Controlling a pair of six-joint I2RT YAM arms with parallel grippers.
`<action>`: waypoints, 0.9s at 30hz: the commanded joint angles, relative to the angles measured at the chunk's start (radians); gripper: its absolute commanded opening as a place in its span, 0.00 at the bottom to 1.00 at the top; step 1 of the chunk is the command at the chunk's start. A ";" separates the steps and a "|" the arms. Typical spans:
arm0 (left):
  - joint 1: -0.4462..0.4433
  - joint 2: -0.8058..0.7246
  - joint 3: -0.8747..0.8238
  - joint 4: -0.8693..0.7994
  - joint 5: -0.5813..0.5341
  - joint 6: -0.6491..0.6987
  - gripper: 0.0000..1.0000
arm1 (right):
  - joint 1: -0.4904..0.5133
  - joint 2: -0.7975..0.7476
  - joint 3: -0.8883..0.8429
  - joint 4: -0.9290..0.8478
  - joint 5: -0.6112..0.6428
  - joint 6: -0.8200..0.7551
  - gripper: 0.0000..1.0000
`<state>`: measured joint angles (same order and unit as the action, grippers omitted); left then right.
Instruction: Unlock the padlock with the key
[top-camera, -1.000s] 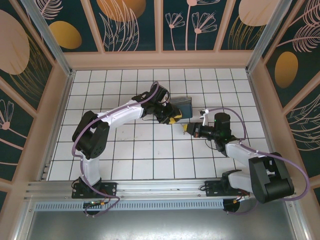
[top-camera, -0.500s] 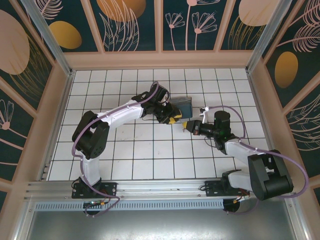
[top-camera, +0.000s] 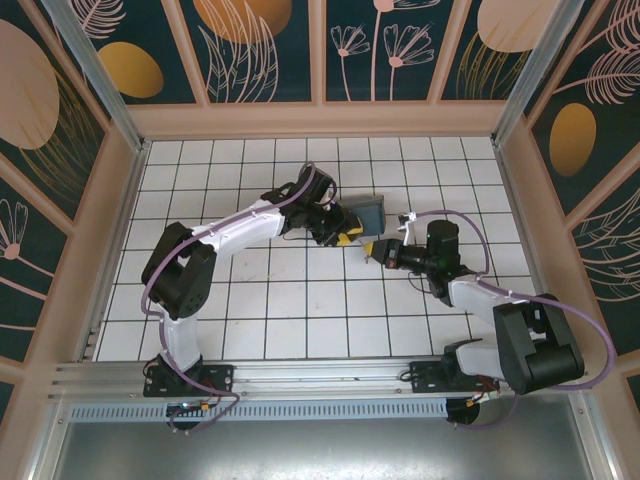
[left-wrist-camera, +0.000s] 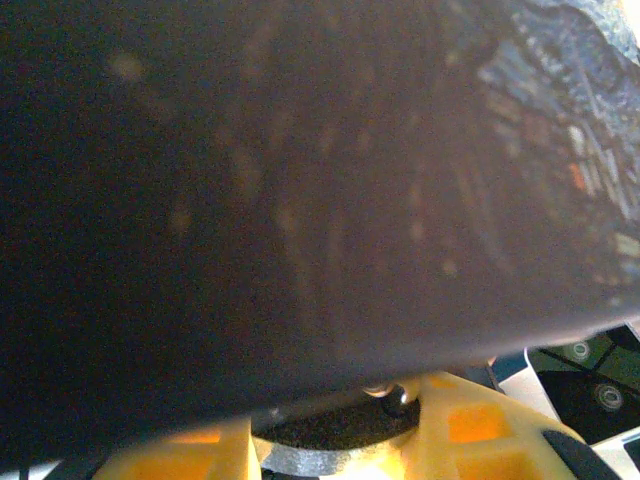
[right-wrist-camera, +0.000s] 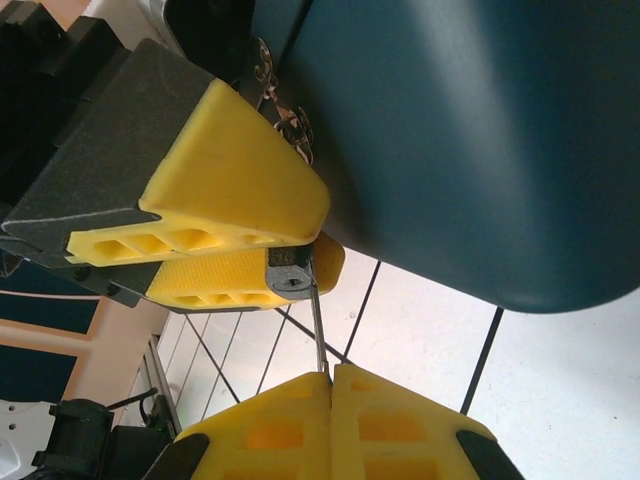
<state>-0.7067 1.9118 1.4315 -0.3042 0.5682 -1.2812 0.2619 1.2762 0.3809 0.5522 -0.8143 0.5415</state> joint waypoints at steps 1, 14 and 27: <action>0.001 -0.053 -0.018 0.033 0.031 -0.019 0.02 | 0.007 -0.012 0.022 0.084 -0.018 0.020 0.00; 0.001 -0.056 -0.025 0.039 0.027 -0.027 0.02 | 0.025 0.001 0.030 0.093 -0.018 0.008 0.00; 0.000 -0.056 -0.019 0.032 0.031 -0.021 0.01 | 0.043 0.017 0.030 0.128 0.029 0.005 0.00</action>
<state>-0.6991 1.8957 1.4059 -0.2878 0.5610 -1.2888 0.2897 1.2934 0.3866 0.6025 -0.8047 0.5560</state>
